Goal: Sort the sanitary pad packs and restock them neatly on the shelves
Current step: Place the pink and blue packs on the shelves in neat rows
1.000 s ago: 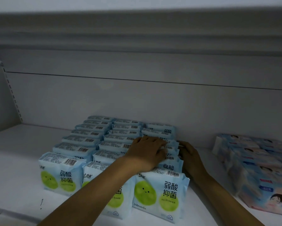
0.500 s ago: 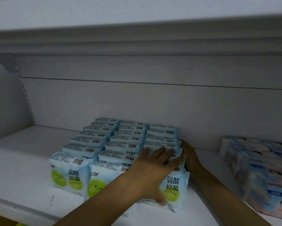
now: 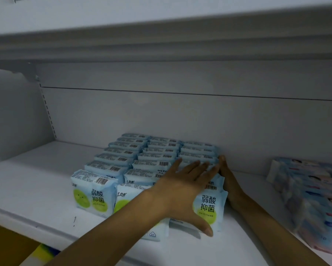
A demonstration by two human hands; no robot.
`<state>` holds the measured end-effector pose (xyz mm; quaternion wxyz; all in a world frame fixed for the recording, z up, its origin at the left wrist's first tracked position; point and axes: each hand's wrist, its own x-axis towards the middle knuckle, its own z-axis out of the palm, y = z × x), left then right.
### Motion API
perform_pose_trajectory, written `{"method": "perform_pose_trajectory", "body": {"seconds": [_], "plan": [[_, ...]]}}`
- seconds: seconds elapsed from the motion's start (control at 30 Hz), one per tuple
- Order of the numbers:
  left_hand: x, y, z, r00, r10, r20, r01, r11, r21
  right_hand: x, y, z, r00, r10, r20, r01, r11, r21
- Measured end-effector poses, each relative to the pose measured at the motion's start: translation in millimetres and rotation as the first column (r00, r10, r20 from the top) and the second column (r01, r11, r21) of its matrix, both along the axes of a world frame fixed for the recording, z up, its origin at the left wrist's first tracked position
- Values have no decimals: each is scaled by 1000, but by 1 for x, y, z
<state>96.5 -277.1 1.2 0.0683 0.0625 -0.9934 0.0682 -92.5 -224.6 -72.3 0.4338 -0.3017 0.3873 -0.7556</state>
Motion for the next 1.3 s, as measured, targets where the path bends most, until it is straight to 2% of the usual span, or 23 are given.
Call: {"method": "perform_pose_trajectory", "body": {"seconds": [0.13,0.2,0.23,0.27,0.3,0.33,0.4,0.43,0.5,0.53,0.57,0.67,0.8,0.87,0.93,1.0,1.07,1.13,1.2,1.3], "plan": [[47,-14,14,999,47,-5,-47,998,-28,3,4,7,961,-218,-173,232,970,68],[71,-23,14,992,114,47,-111,992,-56,4,7,18,879,-386,-280,408,913,21],[80,-28,12,988,142,63,-137,988,-78,6,11,30,780,-484,-395,516,856,-31],[86,-32,7,983,167,71,-160,982,-95,12,15,45,642,-566,-517,607,787,-108],[90,-36,1,979,190,72,-182,978,-102,17,21,57,514,-596,-616,635,748,-193],[91,-39,-7,976,208,67,-201,974,-99,28,27,69,427,-580,-694,605,753,-257],[92,-45,-20,976,214,28,-211,973,-91,58,39,78,271,-446,-853,541,804,-248],[91,-48,-25,980,199,-15,-199,975,-94,76,45,77,103,-372,-923,542,799,-261],[90,-52,-29,981,177,-74,-185,975,-121,105,51,68,-341,-251,-906,507,763,-402],[90,-53,-29,982,168,-84,-179,973,-149,112,50,59,-469,-194,-861,489,756,-436],[90,-54,-30,983,151,-102,-168,969,-181,115,46,47,-523,-119,-844,505,754,-420],[90,-54,-33,978,112,-175,-150,964,-218,108,32,18,-527,33,-849,577,748,-329],[93,-61,-36,982,63,-176,-93,981,-169,100,28,8,-556,62,-829,556,769,-315],[99,-64,-37,983,23,-181,-55,984,-171,100,33,10,-539,1,-842,530,777,-339],[106,-66,-37,962,-33,-273,-20,982,-187,102,36,14,-470,-78,-879,530,772,-351],[113,-70,-36,903,-114,-415,30,979,-202,106,39,16,-385,-180,-905,538,753,-379],[120,-76,-36,825,-205,-526,83,966,-246,111,39,15,-353,-247,-902,541,733,-412],[125,-85,-38,772,-272,-575,105,946,-307,117,40,13,-349,-296,-889,544,709,-449],[131,-95,-44,755,-266,-600,77,944,-322,129,41,12,-374,-323,-870,526,698,-485],[140,-119,-52,801,-100,-591,-43,974,-222,159,34,9,-437,-283,-854,499,713,-492]]}}
